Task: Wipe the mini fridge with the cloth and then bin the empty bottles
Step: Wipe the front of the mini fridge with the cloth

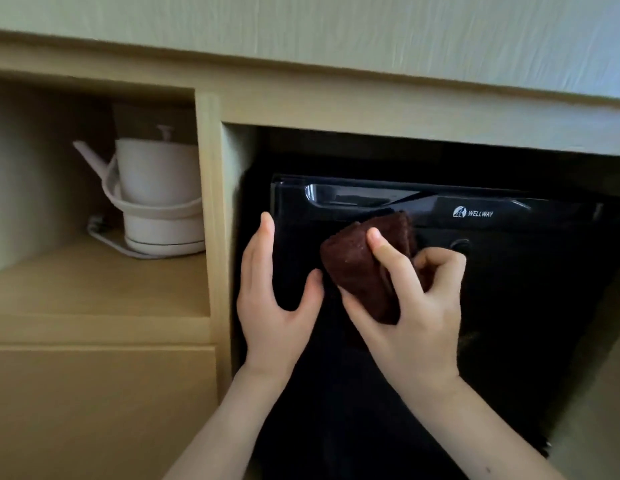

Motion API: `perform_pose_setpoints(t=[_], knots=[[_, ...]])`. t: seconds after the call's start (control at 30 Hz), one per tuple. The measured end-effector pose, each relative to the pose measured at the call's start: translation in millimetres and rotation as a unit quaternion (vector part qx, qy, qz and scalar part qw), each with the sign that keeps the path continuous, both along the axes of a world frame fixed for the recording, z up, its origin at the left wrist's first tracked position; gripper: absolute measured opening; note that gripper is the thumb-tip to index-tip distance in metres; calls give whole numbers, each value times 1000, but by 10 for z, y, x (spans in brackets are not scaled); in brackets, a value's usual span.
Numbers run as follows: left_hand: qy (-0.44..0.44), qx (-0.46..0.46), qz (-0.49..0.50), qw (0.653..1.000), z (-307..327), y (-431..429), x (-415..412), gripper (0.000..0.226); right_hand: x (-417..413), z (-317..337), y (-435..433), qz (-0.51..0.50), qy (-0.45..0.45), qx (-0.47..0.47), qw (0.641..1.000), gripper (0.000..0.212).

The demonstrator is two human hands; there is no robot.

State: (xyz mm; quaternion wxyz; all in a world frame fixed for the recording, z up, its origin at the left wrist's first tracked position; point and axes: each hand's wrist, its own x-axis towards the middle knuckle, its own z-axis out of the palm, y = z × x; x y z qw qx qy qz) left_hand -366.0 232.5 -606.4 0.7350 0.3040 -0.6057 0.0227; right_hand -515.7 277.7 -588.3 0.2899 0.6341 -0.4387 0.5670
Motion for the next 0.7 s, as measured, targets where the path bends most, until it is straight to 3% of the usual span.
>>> perform_pose_setpoints(t=[0.07,0.17,0.2,0.37,0.43,0.53,0.7], knots=[[3,4,7,1000,0,10,-10,74,-159,-46,38,-6,-39,2,999,66],[17,9,28,999,-1,11,-65,75,-275,-98,68,-5,-218,-6,976,64],[20,9,38,999,9,18,-81,74,-252,-102,62,-4,-241,-17,970,63],[10,15,44,999,37,72,-77,74,82,-141,22,15,-55,-14,998,64],[3,19,32,999,33,73,-53,75,130,-144,15,28,-25,-6,999,65],[-5,13,36,999,26,38,2,75,-37,-105,40,27,-43,3,999,66],[-1,37,62,997,20,13,-65,79,-728,-70,117,-3,-145,-25,989,63]])
